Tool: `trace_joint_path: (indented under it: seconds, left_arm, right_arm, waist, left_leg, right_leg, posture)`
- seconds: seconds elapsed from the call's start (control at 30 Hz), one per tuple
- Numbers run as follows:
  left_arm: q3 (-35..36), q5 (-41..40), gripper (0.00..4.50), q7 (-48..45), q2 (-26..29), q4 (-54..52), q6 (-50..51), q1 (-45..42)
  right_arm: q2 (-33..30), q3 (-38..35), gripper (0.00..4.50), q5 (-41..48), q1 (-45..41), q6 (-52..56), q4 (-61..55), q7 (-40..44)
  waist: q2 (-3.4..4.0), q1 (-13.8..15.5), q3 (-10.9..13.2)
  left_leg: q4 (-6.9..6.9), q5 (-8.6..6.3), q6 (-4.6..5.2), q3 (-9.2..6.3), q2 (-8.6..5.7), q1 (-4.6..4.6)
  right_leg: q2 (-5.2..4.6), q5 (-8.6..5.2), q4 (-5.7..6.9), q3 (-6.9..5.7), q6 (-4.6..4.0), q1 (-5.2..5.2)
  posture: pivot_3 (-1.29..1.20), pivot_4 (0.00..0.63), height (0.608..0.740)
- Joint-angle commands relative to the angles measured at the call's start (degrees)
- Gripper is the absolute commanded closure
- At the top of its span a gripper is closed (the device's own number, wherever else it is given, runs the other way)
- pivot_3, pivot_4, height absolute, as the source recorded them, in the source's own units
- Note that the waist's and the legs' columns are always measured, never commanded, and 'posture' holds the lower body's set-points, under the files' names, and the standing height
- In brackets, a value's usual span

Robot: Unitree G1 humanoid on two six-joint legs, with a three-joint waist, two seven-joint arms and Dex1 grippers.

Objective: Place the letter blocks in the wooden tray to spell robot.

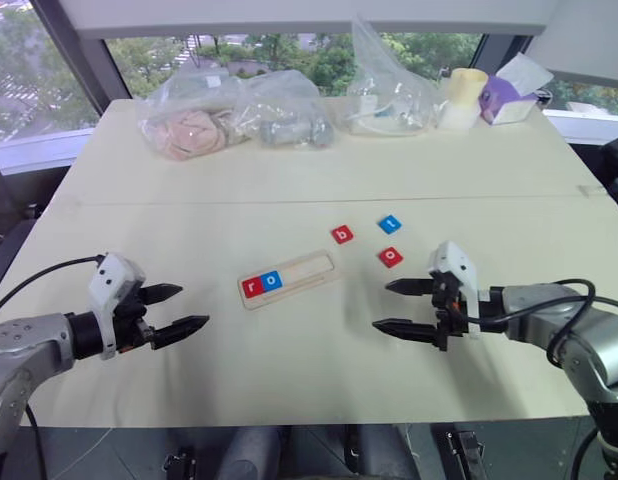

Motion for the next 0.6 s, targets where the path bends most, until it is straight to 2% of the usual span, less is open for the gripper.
trace_joint_path:
  seconds: [0.03, 0.5, 0.6]
  left_arm:
    - [1.5, 0.0, 0.00, 0.3, 0.0, -0.8, -1.2, -0.2]
    - [1.0, 0.2, 0.00, -0.5, 0.3, -0.8, -1.5, -1.1]
    - [-0.3, 2.5, 0.00, -3.4, 3.2, 0.9, -3.9, -2.4]
  right_arm:
    - [0.3, -0.3, 0.07, 0.1, -1.0, -1.2, -1.1, -0.1]
    - [1.5, 1.0, 0.07, -0.9, -1.7, -2.3, -0.5, -0.6]
    - [2.5, 1.1, 0.07, -0.4, -3.0, -1.5, -0.4, -1.3]
  waist:
    - [0.00, 0.0, 0.0]
    - [-0.01, 0.0, 0.0]
    - [-0.01, 0.0, 0.0]
  left_leg:
    - [0.00, 0.00, 0.00, 0.00, 0.00, 0.00]
    - [0.02, 0.01, 0.01, 0.00, 0.00, 0.00]
    - [0.02, 0.01, 0.01, 0.00, 0.00, 0.01]
  right_leg:
    - [0.00, 0.00, 0.01, 0.00, 0.00, 0.00]
    - [0.02, 0.00, 0.04, -0.01, -0.01, 0.00]
    - [0.03, 0.01, 0.04, -0.01, -0.01, 0.00]
  posture:
    - [0.00, 0.150, 0.740]
    - [0.00, 0.150, 0.740]
    - [0.00, 0.150, 0.740]
